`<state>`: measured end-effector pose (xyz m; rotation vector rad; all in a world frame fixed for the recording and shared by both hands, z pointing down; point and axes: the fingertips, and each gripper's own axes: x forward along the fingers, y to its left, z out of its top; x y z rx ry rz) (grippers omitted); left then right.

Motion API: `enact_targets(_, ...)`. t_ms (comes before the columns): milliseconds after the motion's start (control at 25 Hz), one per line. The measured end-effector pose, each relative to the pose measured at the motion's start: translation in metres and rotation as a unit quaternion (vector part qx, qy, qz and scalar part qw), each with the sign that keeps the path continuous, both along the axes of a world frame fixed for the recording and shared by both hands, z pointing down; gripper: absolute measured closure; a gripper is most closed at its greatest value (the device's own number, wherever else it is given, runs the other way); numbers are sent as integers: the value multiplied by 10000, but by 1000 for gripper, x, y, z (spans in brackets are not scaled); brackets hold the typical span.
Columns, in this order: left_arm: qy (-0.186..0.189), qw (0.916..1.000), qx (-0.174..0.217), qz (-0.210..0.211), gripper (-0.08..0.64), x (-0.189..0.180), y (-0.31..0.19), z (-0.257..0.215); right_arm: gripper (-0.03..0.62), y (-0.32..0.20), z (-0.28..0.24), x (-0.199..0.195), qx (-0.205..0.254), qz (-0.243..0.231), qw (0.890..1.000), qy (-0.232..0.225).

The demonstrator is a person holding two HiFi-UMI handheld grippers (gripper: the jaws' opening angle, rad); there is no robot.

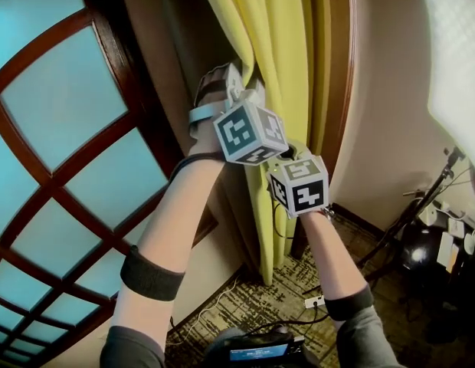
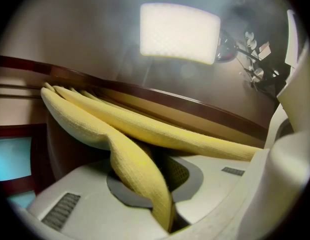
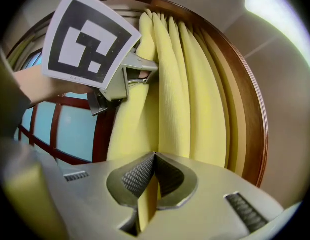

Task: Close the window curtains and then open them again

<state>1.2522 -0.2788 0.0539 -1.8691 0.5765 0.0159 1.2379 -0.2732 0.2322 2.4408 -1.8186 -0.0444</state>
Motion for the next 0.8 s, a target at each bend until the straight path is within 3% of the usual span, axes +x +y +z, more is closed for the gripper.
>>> enact_targets(360, 399, 9971, -634, 135, 503, -114, -18, 22, 577, -2, 36, -89, -144, 201, 9996, -158)
enact_targets(560, 890, 9884, -1220, 179, 464, -213, -37, 18, 577, -6, 63, -146, -329, 266, 9988, -231)
enact_targets(800, 1161, 9836, -1358, 250, 420, -324, -21, 15, 577, 5, 92, -220, -444, 318, 9978, -368)
